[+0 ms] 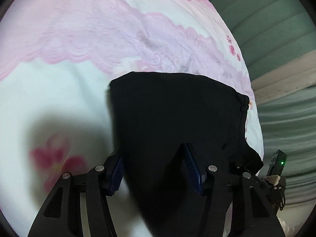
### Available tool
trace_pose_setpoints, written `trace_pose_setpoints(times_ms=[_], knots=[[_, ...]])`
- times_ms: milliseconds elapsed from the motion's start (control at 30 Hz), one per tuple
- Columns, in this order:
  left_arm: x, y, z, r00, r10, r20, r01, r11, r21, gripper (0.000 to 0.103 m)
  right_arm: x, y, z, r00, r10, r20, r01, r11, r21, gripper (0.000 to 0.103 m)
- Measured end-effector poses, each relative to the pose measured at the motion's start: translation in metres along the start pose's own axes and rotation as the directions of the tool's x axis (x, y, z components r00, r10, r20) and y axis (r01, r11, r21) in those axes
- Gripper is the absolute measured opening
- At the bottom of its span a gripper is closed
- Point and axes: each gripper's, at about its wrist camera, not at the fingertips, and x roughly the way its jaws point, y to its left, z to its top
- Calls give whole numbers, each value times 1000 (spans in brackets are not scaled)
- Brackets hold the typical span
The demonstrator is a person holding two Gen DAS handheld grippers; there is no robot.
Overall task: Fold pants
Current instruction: 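Grasp the folded trousers with both grippers from opposite sides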
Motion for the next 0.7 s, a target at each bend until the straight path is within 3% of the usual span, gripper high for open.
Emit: trace_pose_setpoints(times_ms=[167, 433, 700], knots=[[20, -4, 14, 999, -32, -25, 32, 999, 4, 54, 7, 1, 4, 1000, 12, -1, -12, 999, 37, 47], [25, -6, 21, 1000, -11, -24, 10, 999, -39, 53, 15, -2, 12, 1000, 23, -14, -22, 998, 67, 47], [12, -14, 19, 999, 31, -13, -32, 994, -103, 35, 14, -2, 22, 999, 27, -37, -24, 996, 86, 47]])
